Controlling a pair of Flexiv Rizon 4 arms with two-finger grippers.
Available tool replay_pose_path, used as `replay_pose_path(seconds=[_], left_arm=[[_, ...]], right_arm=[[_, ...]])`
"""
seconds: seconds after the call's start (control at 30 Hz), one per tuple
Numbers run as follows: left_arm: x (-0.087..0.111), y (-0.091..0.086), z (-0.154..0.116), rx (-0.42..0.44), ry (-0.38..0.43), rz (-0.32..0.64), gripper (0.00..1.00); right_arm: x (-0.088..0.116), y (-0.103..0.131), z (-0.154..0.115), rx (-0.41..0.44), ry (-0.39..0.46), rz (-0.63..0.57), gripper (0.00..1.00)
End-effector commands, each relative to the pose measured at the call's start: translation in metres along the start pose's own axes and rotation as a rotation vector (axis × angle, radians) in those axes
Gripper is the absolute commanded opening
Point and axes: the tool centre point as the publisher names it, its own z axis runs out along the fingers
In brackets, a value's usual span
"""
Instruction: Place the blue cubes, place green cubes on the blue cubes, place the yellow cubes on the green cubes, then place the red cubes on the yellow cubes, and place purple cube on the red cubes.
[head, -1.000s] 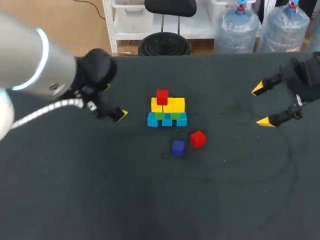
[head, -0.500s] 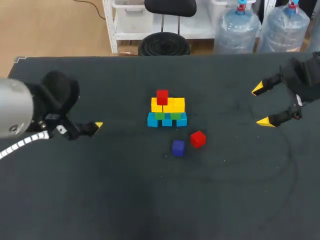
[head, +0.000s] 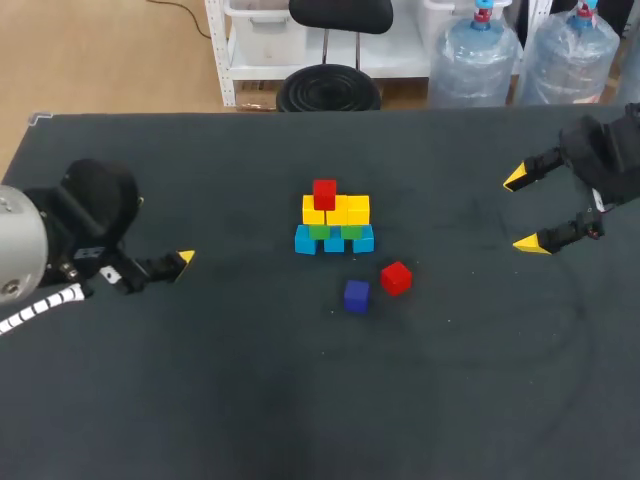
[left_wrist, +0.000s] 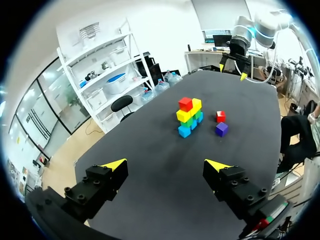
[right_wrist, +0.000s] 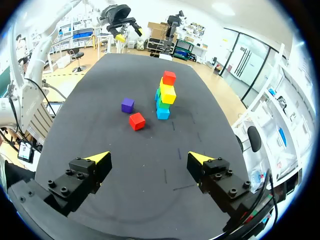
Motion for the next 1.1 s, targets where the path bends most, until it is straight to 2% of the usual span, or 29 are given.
replay_pose_path(seconds=[0.03, 0.3, 0.53, 0.7, 0.77, 0.83, 1.1], left_arm=[[-0.001, -0.003, 0.002, -0.034, 0.001, -0.001, 1.00], [-0.001, -0.003, 0.002, -0.034, 0.001, -0.001, 1.00], [-0.001, -0.003, 0.002, -0.034, 0.001, -0.001, 1.00], [-0.001, -0.003, 0.002, -0.034, 0.001, -0.001, 1.00], [-0.001, -0.003, 0.002, -0.034, 0.001, -0.001, 1.00], [-0.001, -0.003, 0.002, -0.034, 0.001, -0.001, 1.00], [-0.001, -0.003, 0.002, -0.034, 0.001, -0.001, 1.00]], right_arm=[[0.000, -0.001, 0.001, -0.001, -0.002, -0.001, 1.00], [0.000, -0.001, 0.001, -0.001, -0.002, -0.001, 1.00], [-0.002, 0.020, 0.009, -0.136, -0.030, -0.121, 1.00], [-0.006, 0.036, 0.017, -0.283, -0.022, -0.280, 1.00], [-0.006, 0.039, 0.021, -0.316, -0.005, -0.342, 1.00], [-0.006, 0.038, 0.026, -0.345, 0.001, -0.365, 1.00], [-0.003, 0.021, 0.055, -0.344, 0.069, -0.349, 1.00]])
